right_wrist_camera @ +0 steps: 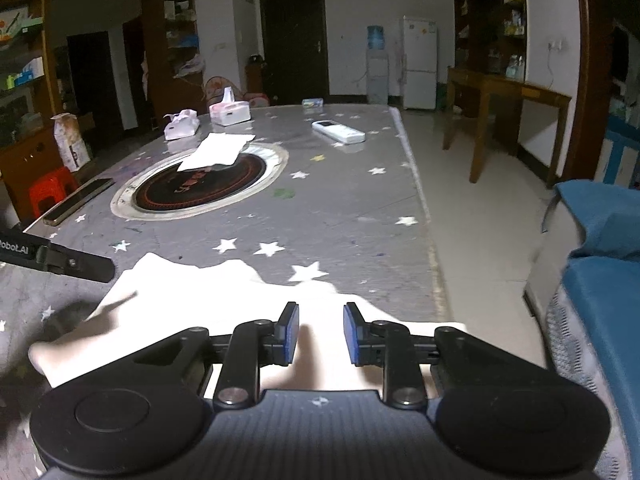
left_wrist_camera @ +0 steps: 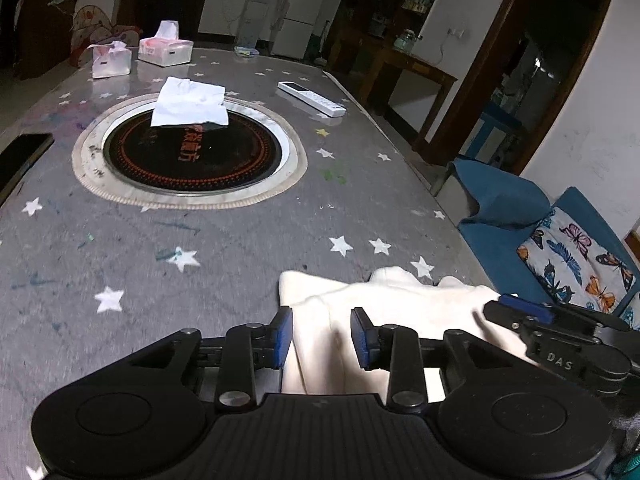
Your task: Fold clothes
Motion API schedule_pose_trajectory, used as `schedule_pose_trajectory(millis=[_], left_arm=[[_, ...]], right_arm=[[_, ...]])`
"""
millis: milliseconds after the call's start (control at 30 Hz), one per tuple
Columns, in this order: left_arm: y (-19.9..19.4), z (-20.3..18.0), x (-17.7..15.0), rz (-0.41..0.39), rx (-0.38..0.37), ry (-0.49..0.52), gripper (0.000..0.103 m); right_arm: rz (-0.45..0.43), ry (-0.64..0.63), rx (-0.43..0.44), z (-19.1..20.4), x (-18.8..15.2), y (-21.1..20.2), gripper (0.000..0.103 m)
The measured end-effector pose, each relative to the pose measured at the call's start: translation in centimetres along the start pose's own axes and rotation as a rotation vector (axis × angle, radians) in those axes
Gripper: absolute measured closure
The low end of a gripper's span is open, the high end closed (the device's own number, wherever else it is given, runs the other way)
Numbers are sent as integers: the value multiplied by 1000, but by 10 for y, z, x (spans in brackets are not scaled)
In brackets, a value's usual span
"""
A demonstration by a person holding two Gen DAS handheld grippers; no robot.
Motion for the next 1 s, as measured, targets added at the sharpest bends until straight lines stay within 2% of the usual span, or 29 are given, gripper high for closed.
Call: schedule_pose_trajectory(millis=[367, 633, 800, 1000], left_arm=[[32, -15, 9, 17, -8, 69, 68], [45, -31, 10, 17, -21, 133, 66], [59, -40, 5, 38, 1, 194, 66], [65, -40, 3, 47, 20, 208, 65]], right_arm=[[43, 19, -7, 2, -2, 29, 80], [22, 18, 3, 4, 6, 25, 80], [40, 8, 3, 7, 3, 32, 80], [36, 6, 7, 7, 5, 29, 79]])
Point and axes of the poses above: each gripper's, at about its wrist camera, not at the fingertips, and y roughly the way its jaws point, z to its left, x to its top, the point moved 10 cm from there along y, roughly the way its jaws point, and after that the axes turned 4 degrees about -x, right-handed, at the moved point
